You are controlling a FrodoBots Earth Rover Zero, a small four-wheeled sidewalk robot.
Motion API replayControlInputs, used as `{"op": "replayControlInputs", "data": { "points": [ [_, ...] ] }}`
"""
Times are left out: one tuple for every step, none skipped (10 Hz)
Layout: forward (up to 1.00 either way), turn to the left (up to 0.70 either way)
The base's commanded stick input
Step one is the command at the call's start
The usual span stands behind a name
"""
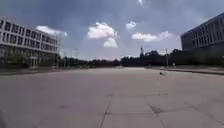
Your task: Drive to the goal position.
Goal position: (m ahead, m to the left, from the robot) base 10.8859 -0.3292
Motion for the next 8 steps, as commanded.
{"op": "replayControlInputs", "data": {
  "points": [
    [0.70, 0.00],
    [0.70, 0.00],
    [0.70, 0.00],
    [0.70, 0.00],
    [0.70, 0.00],
    [0.70, 0.00],
    [0.70, 0.00],
    [0.70, 0.00]
  ]
}}
